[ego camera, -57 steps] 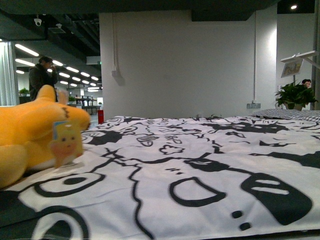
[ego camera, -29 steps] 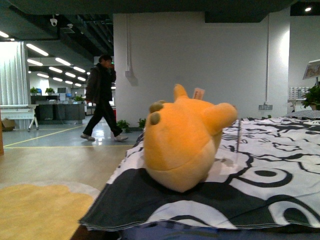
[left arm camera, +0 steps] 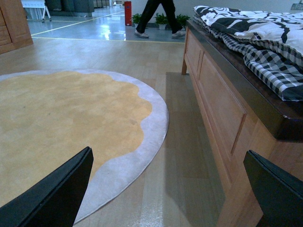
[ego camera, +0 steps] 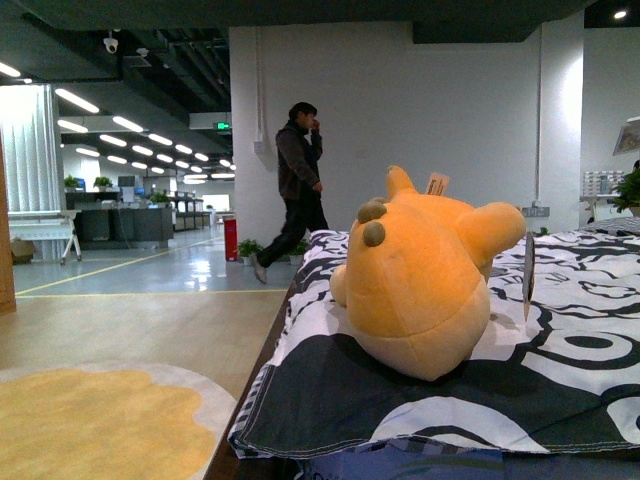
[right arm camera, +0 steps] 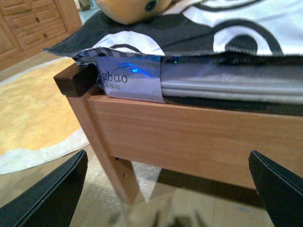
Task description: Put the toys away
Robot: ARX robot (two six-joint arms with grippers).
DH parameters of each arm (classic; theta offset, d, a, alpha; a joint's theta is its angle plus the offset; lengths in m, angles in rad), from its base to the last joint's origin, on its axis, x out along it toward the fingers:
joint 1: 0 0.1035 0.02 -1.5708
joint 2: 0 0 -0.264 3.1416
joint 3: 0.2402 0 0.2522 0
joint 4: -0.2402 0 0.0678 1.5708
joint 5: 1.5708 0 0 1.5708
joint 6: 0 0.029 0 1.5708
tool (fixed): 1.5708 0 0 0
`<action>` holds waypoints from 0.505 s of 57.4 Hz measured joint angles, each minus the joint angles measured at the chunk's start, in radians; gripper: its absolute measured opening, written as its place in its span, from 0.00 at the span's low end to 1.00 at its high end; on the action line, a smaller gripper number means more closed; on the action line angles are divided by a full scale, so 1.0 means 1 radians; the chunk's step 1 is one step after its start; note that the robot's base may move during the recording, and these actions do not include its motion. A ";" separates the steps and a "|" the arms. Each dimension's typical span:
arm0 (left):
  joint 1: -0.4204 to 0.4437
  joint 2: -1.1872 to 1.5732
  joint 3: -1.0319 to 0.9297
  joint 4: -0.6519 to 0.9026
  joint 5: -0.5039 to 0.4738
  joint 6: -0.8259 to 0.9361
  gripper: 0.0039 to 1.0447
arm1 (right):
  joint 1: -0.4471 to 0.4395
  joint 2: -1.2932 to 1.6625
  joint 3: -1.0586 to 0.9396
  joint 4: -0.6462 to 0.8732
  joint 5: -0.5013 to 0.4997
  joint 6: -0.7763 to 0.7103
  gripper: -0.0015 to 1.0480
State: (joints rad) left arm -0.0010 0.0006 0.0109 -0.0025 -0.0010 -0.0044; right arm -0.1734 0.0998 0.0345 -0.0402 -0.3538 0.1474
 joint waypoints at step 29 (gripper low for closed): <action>0.000 0.000 0.000 0.000 0.000 0.000 0.95 | 0.118 0.298 0.235 0.350 0.214 0.013 1.00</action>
State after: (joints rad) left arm -0.0010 0.0006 0.0109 -0.0025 -0.0010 -0.0044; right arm -0.0551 0.3977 0.2695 0.3096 -0.1394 0.1604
